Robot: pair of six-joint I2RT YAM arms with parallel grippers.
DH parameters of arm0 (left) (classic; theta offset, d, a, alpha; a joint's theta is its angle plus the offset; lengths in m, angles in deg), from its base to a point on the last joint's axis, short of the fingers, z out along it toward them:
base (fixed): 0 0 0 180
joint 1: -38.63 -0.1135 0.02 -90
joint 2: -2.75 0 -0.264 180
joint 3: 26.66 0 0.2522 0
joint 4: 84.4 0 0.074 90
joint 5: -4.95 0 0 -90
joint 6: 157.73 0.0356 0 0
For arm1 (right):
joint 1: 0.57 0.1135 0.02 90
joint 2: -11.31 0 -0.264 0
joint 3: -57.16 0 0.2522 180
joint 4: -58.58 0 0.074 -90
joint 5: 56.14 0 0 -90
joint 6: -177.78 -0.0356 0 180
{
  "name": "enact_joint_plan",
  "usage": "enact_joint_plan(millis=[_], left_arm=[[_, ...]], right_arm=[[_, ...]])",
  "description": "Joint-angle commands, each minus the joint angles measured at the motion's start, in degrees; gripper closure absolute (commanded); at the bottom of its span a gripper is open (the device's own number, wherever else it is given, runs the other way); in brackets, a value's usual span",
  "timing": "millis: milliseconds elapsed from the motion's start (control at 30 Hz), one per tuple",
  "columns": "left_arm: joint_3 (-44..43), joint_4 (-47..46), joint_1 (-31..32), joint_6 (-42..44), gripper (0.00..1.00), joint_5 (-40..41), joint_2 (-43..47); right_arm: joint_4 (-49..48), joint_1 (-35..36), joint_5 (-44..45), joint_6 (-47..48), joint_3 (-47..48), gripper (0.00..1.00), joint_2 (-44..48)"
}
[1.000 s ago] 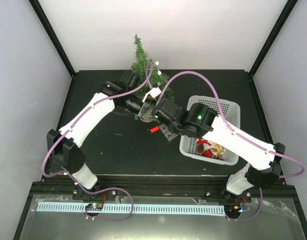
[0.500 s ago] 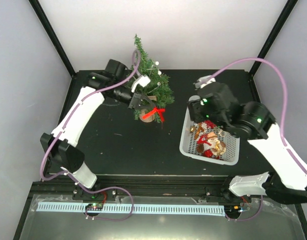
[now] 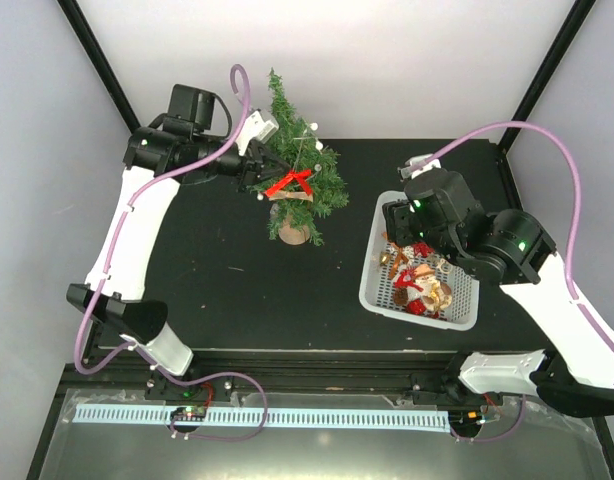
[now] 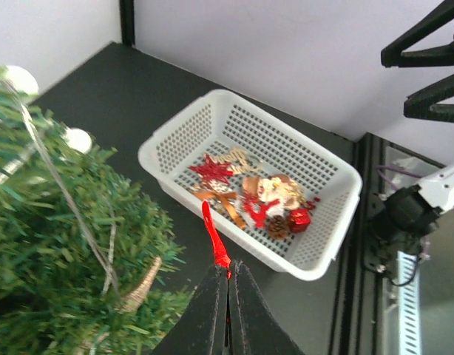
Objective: Decorate the small christmas tree
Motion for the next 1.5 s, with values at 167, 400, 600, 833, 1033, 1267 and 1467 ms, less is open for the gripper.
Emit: enact_joint_plan(millis=[167, 400, 600, 833, 1033, 1267, 1467], left_arm=[[-4.5, -5.7, -0.1, 5.3, 0.98, 8.3, -2.0], [-5.1, -8.2, -0.1, 9.2, 0.98, 12.4, -4.2], [-4.9, -10.1, -0.3, 12.1, 0.99, 15.7, -5.0], [-4.5, -10.8, -1.7, 12.4, 0.98, 15.8, -5.3], [-1.7, -11.6, -2.8, 13.7, 0.98, 16.3, -4.6], [1.4, -12.9, -3.0, 14.2, 0.98, 16.5, -4.7], [2.8, -13.5, -2.9, 14.1, 0.98, 15.7, -4.9]], right_arm=[[-2.9, -1.4, -0.1, -0.8, -3.0, 0.33, 1.2], [-3.3, -2.5, -1.4, -0.2, -3.7, 0.33, 0.6], [-3.9, -3.3, -2.3, -0.3, -5.4, 0.33, 0.8], [-4.8, -4.5, -3.7, 0.1, -6.2, 0.33, 0.3], [-5.8, -5.7, -5.1, 0.9, -6.6, 0.33, -0.3], [-6.4, -6.6, -6.1, 1.7, -6.2, 0.33, -1.4], [-6.7, -7.1, -6.9, 1.9, -6.5, 0.33, -1.7]])
